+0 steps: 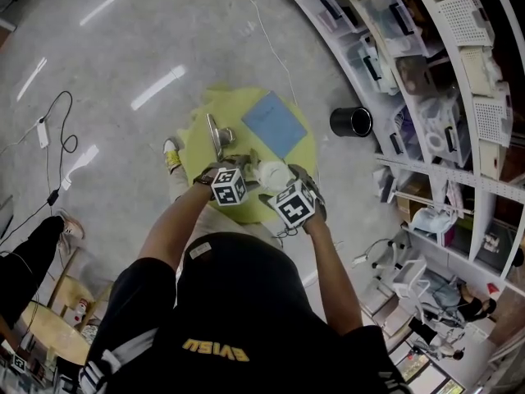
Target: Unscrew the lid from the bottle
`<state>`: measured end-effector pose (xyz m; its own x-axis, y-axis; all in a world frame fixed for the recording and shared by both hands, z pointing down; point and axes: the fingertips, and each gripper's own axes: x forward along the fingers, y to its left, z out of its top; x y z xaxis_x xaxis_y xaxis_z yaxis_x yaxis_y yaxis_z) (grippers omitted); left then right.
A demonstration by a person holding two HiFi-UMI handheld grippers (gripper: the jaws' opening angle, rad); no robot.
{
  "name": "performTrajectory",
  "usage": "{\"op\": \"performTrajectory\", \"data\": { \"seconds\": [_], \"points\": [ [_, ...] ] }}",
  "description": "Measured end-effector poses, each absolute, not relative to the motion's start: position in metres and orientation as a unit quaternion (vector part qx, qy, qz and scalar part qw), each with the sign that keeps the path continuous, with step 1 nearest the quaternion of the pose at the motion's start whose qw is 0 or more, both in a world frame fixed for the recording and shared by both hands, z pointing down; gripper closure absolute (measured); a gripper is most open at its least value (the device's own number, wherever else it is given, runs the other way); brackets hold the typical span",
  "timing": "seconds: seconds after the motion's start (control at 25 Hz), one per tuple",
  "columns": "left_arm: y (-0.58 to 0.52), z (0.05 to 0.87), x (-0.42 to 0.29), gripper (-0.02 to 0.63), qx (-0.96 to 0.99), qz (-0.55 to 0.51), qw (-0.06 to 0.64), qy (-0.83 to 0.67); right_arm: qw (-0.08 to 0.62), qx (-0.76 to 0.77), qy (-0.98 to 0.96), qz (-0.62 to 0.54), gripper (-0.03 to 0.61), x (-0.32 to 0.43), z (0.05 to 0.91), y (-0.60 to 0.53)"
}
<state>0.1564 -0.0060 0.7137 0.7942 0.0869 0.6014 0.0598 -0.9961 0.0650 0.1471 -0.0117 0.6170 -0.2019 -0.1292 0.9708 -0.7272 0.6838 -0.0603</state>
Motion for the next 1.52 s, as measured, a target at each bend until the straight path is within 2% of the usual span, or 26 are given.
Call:
{"op": "performTrajectory", "data": {
  "seconds": [0.16,0.28,0.48,0.76,1.52],
  "points": [
    [-0.006,0.714,0.155,0.321,0.946,0.32,0.022,0.037,0.472,0.41,-0.692,0.361,0.085,0.154,0.607,-0.016],
    [-0.007,0.714,0.155,0.321,0.946,0.321,0.022,0.038,0.435,0.481,-0.653,0.391,0.15,0.164,0.605,-0.022],
    [-0.007,0.712,0.156,0.321,0.946,0.322,0.023,0.036,0.45,0.492,-0.632,0.395,0.204,0.166,0.613,-0.019],
    [-0.006,0.715,0.156,0.322,0.946,0.321,0.025,0.035,0.489,0.463,-0.648,0.355,0.212,0.163,0.618,-0.017],
    [-0.009,0.715,0.154,0.322,0.94,0.338,0.028,0.032,0.527,0.403,-0.693,0.282,0.238,0.156,0.61,-0.017]
  ]
}}
